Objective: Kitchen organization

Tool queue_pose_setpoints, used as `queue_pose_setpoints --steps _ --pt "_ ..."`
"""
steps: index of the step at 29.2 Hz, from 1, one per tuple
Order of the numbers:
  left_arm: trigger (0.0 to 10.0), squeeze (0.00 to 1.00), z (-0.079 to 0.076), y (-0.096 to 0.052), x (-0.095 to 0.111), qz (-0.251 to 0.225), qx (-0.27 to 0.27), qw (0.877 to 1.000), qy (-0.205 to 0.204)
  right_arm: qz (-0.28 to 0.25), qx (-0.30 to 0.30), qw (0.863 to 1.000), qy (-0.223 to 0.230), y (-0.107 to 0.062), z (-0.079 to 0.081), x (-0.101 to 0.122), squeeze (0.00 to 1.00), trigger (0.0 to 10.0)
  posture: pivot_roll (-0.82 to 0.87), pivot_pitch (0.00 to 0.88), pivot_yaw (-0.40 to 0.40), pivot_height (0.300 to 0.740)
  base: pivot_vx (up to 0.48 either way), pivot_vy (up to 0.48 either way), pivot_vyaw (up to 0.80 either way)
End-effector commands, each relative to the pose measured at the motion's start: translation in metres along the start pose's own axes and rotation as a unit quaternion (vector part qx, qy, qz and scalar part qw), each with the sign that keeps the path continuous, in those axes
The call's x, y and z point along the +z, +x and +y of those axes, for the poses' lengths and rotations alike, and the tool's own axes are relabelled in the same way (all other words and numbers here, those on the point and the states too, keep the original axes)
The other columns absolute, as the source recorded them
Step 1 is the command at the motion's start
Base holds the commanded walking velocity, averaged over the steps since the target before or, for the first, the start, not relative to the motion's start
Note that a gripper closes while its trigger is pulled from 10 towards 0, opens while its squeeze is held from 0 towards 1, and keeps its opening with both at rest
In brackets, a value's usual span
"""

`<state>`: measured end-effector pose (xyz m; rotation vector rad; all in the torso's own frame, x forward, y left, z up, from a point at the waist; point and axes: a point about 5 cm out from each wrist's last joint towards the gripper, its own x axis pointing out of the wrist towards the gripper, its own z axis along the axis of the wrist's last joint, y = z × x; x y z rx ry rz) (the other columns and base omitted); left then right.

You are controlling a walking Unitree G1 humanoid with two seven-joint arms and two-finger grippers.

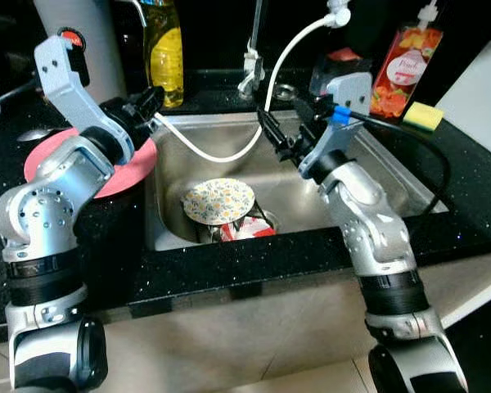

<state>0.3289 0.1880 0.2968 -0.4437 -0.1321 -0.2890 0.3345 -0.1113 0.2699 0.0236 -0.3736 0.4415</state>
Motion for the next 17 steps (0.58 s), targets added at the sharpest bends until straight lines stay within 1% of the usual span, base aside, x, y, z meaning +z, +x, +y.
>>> queue_pose_setpoints --steps 1,2,3,5,7,8,9,10,11,12,14,15,16,17 --pt "10.0 0.0 0.01 0.0 0.004 -0.01 0.046 0.998 0.033 0.013 0.004 1.0 -0.007 -0.003 0.002 -0.003 0.0 10.0 0.07 0.0 -0.039 0.74 0.0 0.0 0.0" --pt "10.0 0.0 0.01 0.0 0.004 -0.01 0.046 0.998 0.033 0.013 0.004 1.0 -0.007 -0.003 0.002 -0.003 0.0 10.0 0.07 0.0 -0.039 0.74 0.0 0.0 0.0" --pt "10.0 0.0 0.016 -0.001 0.006 -0.02 0.071 0.996 0.052 0.015 0.005 1.0 -0.008 -0.004 0.003 -0.003 0.0 10.0 0.07 0.0 -0.043 0.74 0.0 0.0 0.0" --pt "10.0 0.0 0.026 -0.005 0.007 -0.028 0.114 0.991 0.067 0.016 0.007 1.0 -0.016 -0.005 0.006 -0.001 0.0 10.0 0.08 0.0 -0.053 0.74 0.0 0.0 0.0" --pt "10.0 0.0 0.035 -0.007 0.007 -0.022 0.152 0.984 0.087 0.014 0.009 1.0 -0.02 -0.004 0.008 0.001 0.0 10.0 0.08 0.0 -0.058 0.74 0.0 0.0 0.0" --pt "10.0 0.0 0.035 -0.007 0.007 -0.022 0.152 0.984 0.087 0.014 0.009 1.0 -0.02 -0.004 0.008 0.001 0.0 10.0 0.08 0.0 -0.058 0.74 0.0 0.0 0.0" --pt "10.0 0.0 0.04 -0.008 0.008 -0.024 0.171 0.98 0.102 0.012 0.01 1.0 -0.022 -0.003 0.009 0.003 0.0 10.0 0.08 0.0 -0.062 0.74 0.0 0.0 0.0" --pt "10.0 0.0 0.048 -0.011 0.008 -0.017 0.207 0.972 0.107 0.01 0.012 1.0 -0.022 -0.002 0.009 0.004 0.0 10.0 0.08 0.0 -0.063 0.74 0.0 0.0 0.0" --pt "10.0 0.0 0.054 -0.013 0.008 -0.012 0.23 0.967 0.108 0.009 0.013 1.0 -0.022 -0.001 0.01 0.005 0.0 10.0 0.08 0.0 -0.067 0.74 0.0 0.0 0.0" --pt "10.0 0.0 0.054 -0.013 0.008 -0.012 0.23 0.967 0.108 0.009 0.013 1.0 -0.022 -0.001 0.01 0.005 0.0 10.0 0.08 0.0 -0.067 0.74 0.0 0.0 0.0" --pt "10.0 0.0 0.072 -0.02 0.006 0.0 0.308 0.948 0.077 0.011 0.013 1.0 -0.022 -0.002 0.01 0.005 0.0 10.0 0.09 0.0 -0.07 0.74 0.0 0.0 0.0" --pt "10.0 0.0 0.079 -0.024 0.006 -0.002 0.337 0.939 0.065 0.012 0.013 1.0 -0.022 -0.002 0.01 0.004 0.0 10.0 0.09 0.0 -0.07 0.74 0.0 0.0 0.0" --pt "10.0 0.0 0.087 -0.028 0.005 -0.003 0.365 0.93 0.043 0.014 0.013 1.0 -0.021 -0.002 0.01 0.003 0.0 10.0 0.09 0.0 -0.072 0.74 0.0 0.0 0.0" --pt "10.0 0.0 0.087 -0.028 0.005 -0.003 0.365 0.93 0.043 0.014 0.013 1.0 -0.021 -0.002 0.01 0.003 0.0 10.0 0.09 0.0 -0.072 0.74 0.0 0.0 0.0"
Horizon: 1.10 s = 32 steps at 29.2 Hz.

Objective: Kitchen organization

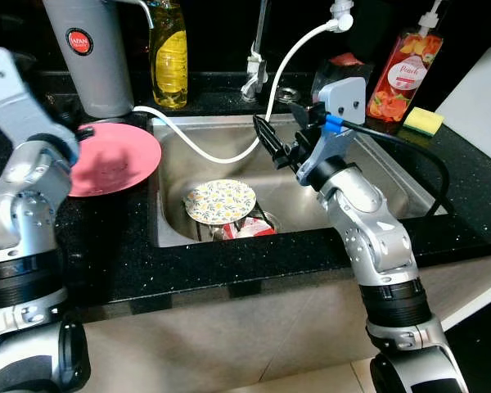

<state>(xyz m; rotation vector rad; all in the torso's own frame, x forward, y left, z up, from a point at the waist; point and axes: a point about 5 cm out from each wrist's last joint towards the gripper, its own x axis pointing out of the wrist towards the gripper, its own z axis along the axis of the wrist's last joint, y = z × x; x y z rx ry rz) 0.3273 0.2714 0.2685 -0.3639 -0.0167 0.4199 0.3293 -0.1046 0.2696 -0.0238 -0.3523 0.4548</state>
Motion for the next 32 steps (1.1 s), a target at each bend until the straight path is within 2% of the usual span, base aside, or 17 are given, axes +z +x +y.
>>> queue_pose_setpoints --steps 1,2,3,5,6,8,9,13,17,21,23,25,26,29,32 --pt "10.0 0.0 0.011 0.003 -0.008 0.023 0.046 0.998 -0.029 0.001 0.002 1.0 -0.002 -0.001 0.002 0.002 0.0 10.0 0.09 0.0 -0.073 0.74 0.0 0.0 0.0" --pt "10.0 0.0 0.019 0.004 -0.011 0.034 0.07 0.995 -0.056 0.003 0.003 1.0 -0.001 -0.001 0.002 0.001 0.0 10.0 0.09 0.0 -0.073 0.74 0.0 0.0 0.0" --pt "10.0 0.0 0.019 0.004 -0.011 0.034 0.07 0.995 -0.056 0.003 0.003 1.0 -0.001 -0.001 0.002 0.001 0.0 10.0 0.09 0.0 -0.073 0.74 0.0 0.0 0.0" --pt "10.0 0.0 0.032 0.003 -0.02 0.058 0.108 0.983 -0.137 0.005 0.005 1.0 0.0 -0.001 0.003 0.0 0.0 10.0 0.09 0.0 -0.077 0.74 0.0 0.0 0.0" --pt "10.0 0.0 0.032 0.003 -0.02 0.058 0.108 0.983 -0.137 0.005 0.005 1.0 0.0 -0.001 0.003 0.0 0.0 10.0 0.09 0.0 -0.077 0.74 0.0 0.0 0.0" --pt "10.0 0.0 0.036 0.001 -0.024 0.069 0.124 0.97 -0.197 0.007 0.009 1.0 -0.001 0.001 0.003 0.0 0.0 10.0 0.1 0.0 -0.085 0.74 0.0 0.0 0.0" --pt "10.0 0.0 0.036 0.001 -0.026 0.07 0.127 0.966 -0.213 0.007 0.01 1.0 -0.002 0.001 0.003 0.0 0.0 10.0 0.1 0.0 -0.085 0.74 0.0 0.0 0.0" --pt "10.0 0.0 0.041 -0.001 -0.028 0.074 0.151 0.96 -0.226 0.009 0.01 1.0 -0.002 0.002 0.002 -0.001 0.0 10.0 0.1 0.0 -0.086 0.74 0.0 0.0 0.0" --pt "10.0 0.0 0.035 0.002 -0.039 0.115 0.131 0.949 -0.262 0.01 0.012 1.0 0.0 0.003 0.004 -0.002 0.0 10.0 0.1 0.0 -0.084 0.74 0.0 0.0 0.0" --pt "10.0 0.0 0.027 0.005 -0.042 0.131 0.097 0.95 -0.267 0.009 0.012 1.0 0.0 0.002 0.004 -0.002 0.0 10.0 0.1 0.0 -0.084 0.74 0.0 0.0 0.0" --pt "10.0 0.0 0.019 0.008 -0.042 0.143 0.057 0.95 -0.272 0.009 0.01 1.0 0.0 0.002 0.004 -0.002 0.0 10.0 0.1 0.0 -0.084 0.74 0.0 0.0 0.0" --pt "10.0 0.0 0.016 0.009 -0.044 0.148 0.05 0.95 -0.269 0.008 0.009 1.0 0.0 0.002 0.003 -0.002 0.0 10.0 0.08 0.0 -0.072 0.74 0.0 0.0 0.0" --pt "10.0 0.0 0.012 0.009 -0.05 0.169 0.04 0.951 -0.257 0.007 0.007 1.0 -0.001 0.001 0.002 -0.001 0.0 10.0 0.07 0.0 -0.06 0.74 0.0 0.0 0.0" --pt "10.0 0.0 0.009 0.009 -0.054 0.189 0.032 0.951 -0.243 0.005 0.005 1.0 -0.001 0.0 0.002 -0.001 0.0 10.0 0.07 0.0 -0.054 0.74 0.0 0.0 0.0" --pt "10.0 0.0 0.008 0.008 -0.059 0.209 0.015 0.955 -0.208 0.005 0.003 1.0 0.0 -0.001 0.002 -0.001 0.0 10.0 0.07 0.0 -0.053 0.74 0.0 0.0 0.0"
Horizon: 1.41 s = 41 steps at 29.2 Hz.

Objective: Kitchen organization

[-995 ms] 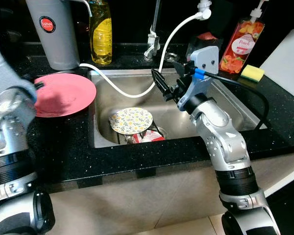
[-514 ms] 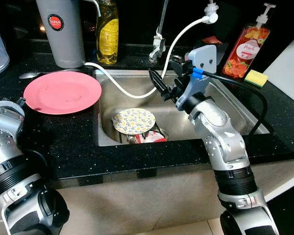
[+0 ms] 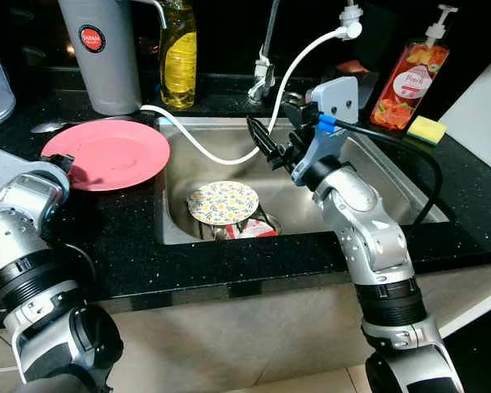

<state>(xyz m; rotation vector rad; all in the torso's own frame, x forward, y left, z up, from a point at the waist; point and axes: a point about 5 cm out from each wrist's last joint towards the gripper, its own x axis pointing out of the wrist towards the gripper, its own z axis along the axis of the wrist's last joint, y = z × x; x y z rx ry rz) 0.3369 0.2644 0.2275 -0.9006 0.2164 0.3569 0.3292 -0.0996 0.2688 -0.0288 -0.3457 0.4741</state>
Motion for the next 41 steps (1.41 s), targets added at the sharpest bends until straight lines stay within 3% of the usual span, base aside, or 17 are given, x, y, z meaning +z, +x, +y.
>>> queue_pose_setpoints --steps 1,2,3,14,21,22,27,28,30,31,32,33,36,37,38,39,41 --pt "10.0 0.0 0.012 0.006 -0.013 0.042 0.024 0.998 0.027 0.002 -0.007 1.0 0.001 -0.004 -0.003 0.0 0.0 10.0 0.07 0.0 -0.053 0.74 0.0 0.0 0.0" --pt "10.0 0.0 0.012 0.006 -0.013 0.042 0.024 0.998 0.027 0.002 -0.007 1.0 0.001 -0.004 -0.003 0.0 0.0 10.0 0.07 0.0 -0.053 0.74 0.0 0.0 0.0" --pt "0.0 0.0 0.015 0.007 -0.012 0.04 0.031 0.998 0.027 0.002 -0.007 1.0 0.001 -0.004 -0.003 0.0 0.0 10.0 0.07 0.0 -0.051 0.74 0.0 0.0 0.0" --pt "0.0 0.0 0.022 0.006 0.002 -0.013 0.047 0.999 0.019 0.0 -0.001 1.0 0.004 -0.001 -0.001 0.001 0.0 10.0 0.07 0.0 -0.056 0.74 0.0 0.0 0.0" --pt "0.0 0.0 0.006 0.001 0.008 -0.046 -0.007 0.997 0.063 0.024 0.129 0.991 -0.021 -0.01 0.022 -0.002 0.0 10.0 0.08 0.0 -0.062 0.74 0.0 0.0 0.0" --pt "10.0 0.0 -0.01 -0.005 0.009 -0.068 -0.047 0.989 0.125 0.04 0.197 0.979 -0.027 -0.018 0.033 -0.005 0.0 10.0 0.08 0.0 -0.064 0.74 0.0 0.0 0.0" --pt "10.0 0.0 -0.022 -0.012 0.014 -0.101 -0.074 0.975 0.186 0.044 0.228 0.973 -0.002 -0.023 0.038 -0.005 0.0 10.0 0.08 0.0 -0.061 0.74 0.0 0.0 0.0" --pt "10.0 0.0 -0.024 -0.014 0.017 -0.116 -0.075 0.966 0.22 0.043 0.229 0.973 0.006 -0.023 0.038 -0.004 0.0 10.0 0.08 0.0 -0.06 0.74 0.0 0.0 0.0" --pt "10.0 0.0 -0.029 -0.018 0.025 -0.153 -0.073 0.933 0.317 0.036 0.219 0.975 0.029 -0.023 0.037 -0.002 0.0 10.0 0.08 0.0 -0.054 0.74 0.0 0.0 0.0" --pt "10.0 0.0 -0.029 -0.018 0.025 -0.153 -0.073 0.933 0.317 0.036 0.219 0.975 0.029 -0.023 0.037 -0.002 0.0 10.0 0.08 0.0 -0.054 0.74 0.0 0.0 0.0" --pt "10.0 0.0 -0.031 -0.02 0.029 -0.167 -0.068 0.914 0.364 0.034 0.215 0.975 0.037 -0.022 0.036 -0.001 0.0 10.0 0.09 0.0 -0.053 0.74 0.0 0.0 0.0" --pt "10.0 0.0 -0.031 -0.02 0.029 -0.167 -0.068 0.914 0.364 0.034 0.215 0.975 0.037 -0.022 0.036 -0.001 0.0 10.0 0.09 0.0 -0.053 0.74 0.0 0.0 0.0" --pt "10.0 0.0 -0.028 -0.019 0.04 -0.197 -0.017 0.822 0.535 0.029 0.204 0.977 0.053 -0.022 0.033 0.001 0.0 10.0 0.09 0.0 -0.05 0.74 0.0 0.0 0.0" --pt "10.0 0.0 -0.021 -0.015 0.043 -0.196 0.01 0.778 0.597 0.026 0.195 0.979 0.06 -0.02 0.03 0.001 0.0 10.0 0.09 0.0 -0.049 0.74 0.0 0.0 0.0" --pt "10.0 0.0 -0.019 -0.013 0.043 -0.196 0.014 0.761 0.618 0.024 0.189 0.98 0.064 -0.019 0.028 0.002 0.0 10.0 0.09 0.0 -0.049 0.74 0.0 0.0 0.0" --pt "10.0 0.0 -0.019 -0.013 0.043 -0.196 0.014 0.761 0.618 0.024 0.189 0.98 0.064 -0.019 0.028 0.002 0.0 10.0 0.09 0.0 -0.049 0.74 0.0 0.0 0.0" --pt "10.0 0.0 -0.021 -0.012 0.044 -0.199 0.011 0.731 0.653 0.021 0.178 0.982 0.068 -0.017 0.024 0.004 0.0 10.0 0.09 0.0 -0.049 0.74 0.0 0.0 0.0"
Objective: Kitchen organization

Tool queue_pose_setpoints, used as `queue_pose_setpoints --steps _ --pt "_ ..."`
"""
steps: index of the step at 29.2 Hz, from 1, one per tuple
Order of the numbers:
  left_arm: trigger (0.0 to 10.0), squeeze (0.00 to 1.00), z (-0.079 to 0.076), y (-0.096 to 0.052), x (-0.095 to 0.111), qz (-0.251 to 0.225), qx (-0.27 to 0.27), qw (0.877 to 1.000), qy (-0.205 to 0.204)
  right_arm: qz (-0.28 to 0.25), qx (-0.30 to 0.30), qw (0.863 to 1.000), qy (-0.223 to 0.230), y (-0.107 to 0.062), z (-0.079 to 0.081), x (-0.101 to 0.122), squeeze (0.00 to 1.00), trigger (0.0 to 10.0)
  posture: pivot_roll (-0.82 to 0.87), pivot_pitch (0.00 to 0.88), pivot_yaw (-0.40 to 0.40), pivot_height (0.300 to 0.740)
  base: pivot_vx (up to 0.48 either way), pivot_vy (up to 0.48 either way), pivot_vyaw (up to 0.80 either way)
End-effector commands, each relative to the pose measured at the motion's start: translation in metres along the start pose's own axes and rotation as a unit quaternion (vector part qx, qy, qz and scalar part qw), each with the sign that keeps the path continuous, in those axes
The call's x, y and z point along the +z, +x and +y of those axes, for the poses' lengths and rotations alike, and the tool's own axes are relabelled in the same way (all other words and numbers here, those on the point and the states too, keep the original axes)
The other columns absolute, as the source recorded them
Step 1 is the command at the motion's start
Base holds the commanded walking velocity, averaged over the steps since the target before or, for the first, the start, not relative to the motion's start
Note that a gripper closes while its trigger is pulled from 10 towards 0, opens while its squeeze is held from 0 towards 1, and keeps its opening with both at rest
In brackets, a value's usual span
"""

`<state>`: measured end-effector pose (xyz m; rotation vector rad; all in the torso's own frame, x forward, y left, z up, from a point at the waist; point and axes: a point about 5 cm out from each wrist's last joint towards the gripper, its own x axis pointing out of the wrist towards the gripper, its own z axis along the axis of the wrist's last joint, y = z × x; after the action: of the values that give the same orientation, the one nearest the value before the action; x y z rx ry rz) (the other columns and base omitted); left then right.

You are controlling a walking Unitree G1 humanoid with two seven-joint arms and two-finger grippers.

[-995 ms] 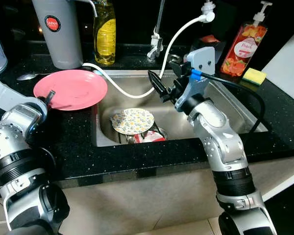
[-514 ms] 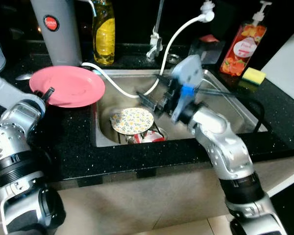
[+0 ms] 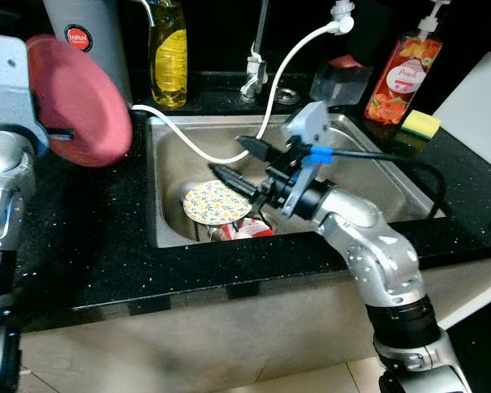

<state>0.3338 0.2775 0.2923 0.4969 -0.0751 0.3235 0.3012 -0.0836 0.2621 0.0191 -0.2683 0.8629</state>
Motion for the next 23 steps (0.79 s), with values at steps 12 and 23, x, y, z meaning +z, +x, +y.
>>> queue_pose_setpoints --steps 12,23 --pt "10.0 0.0 -0.001 0.002 0.0 -0.042 -0.046 0.958 0.28 -0.005 -0.036 0.999 0.016 -0.002 -0.012 0.002 0.0 10.0 0.09 0.0 -0.05 0.74 0.0 0.0 0.0" --pt "10.0 0.0 -0.005 -0.007 0.02 -0.117 -0.096 0.911 0.385 -0.009 -0.04 0.999 0.024 -0.001 -0.013 0.004 0.0 10.0 0.09 0.0 -0.055 0.74 0.0 0.0 0.0"
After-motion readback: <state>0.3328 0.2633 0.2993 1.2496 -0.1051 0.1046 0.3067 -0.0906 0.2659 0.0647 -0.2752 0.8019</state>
